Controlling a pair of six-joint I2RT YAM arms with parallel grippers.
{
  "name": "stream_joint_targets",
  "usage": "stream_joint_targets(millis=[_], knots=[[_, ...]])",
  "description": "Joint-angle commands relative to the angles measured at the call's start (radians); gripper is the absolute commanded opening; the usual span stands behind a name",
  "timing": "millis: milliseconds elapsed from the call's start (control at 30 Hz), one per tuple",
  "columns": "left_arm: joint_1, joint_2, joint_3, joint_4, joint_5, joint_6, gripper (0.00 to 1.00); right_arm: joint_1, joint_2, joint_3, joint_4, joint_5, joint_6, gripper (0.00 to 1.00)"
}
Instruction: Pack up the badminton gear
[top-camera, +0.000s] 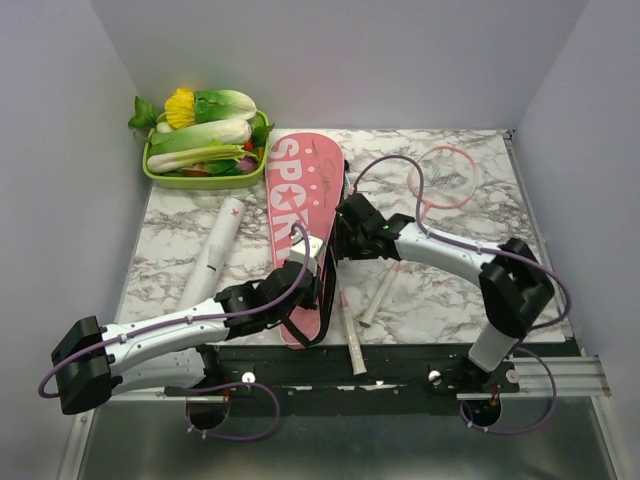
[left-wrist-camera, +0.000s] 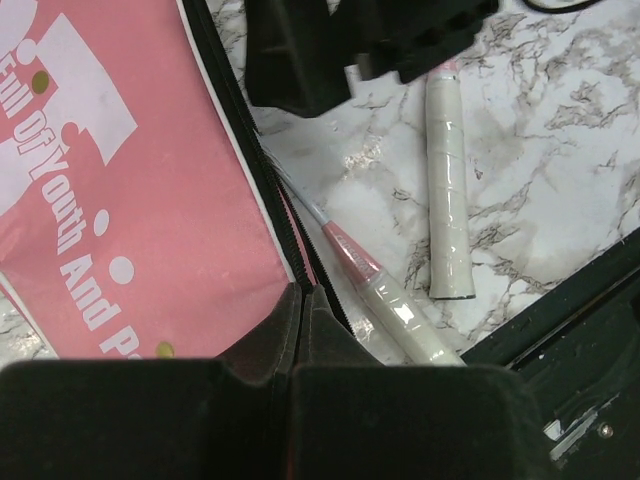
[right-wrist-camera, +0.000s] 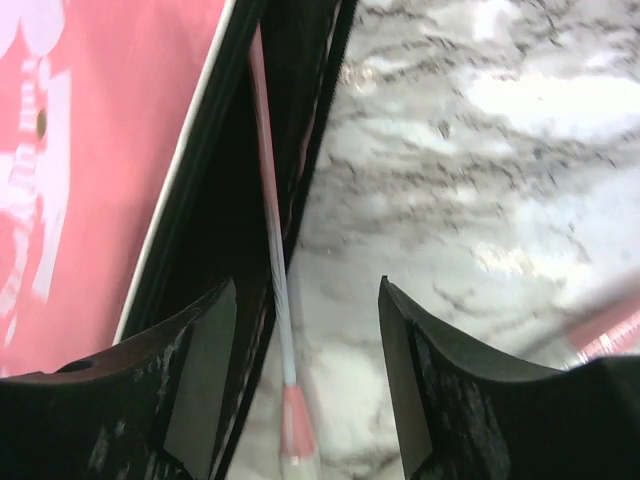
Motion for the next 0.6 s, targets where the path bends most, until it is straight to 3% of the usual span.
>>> stream_joint_targets(millis=[0, 267, 467, 567], knots=[[-0.006, 0.024, 0.014, 0.048, -0.003, 0.001, 0.0, 0.004, -0.204, -0.122, -0.03, 0.001, -0.029, 0.67], [-0.006, 0.047, -0.001, 0.067, -0.001, -0.002, 0.0, 0.085, -0.459, -0.311, -0.15, -0.194, -0.092, 0.67], [-0.006, 0.036, -0.024, 0.082, -0.017, -0.008, 0.0, 0.21, -0.579, -0.452, -0.135, -0.304, -0.008, 0.67], [-0.006, 0.039, -0.029, 0.082, -0.017, -0.011, 0.0, 0.277, -0.591, -0.5, -0.131, -0.274, 0.057, 0.67]])
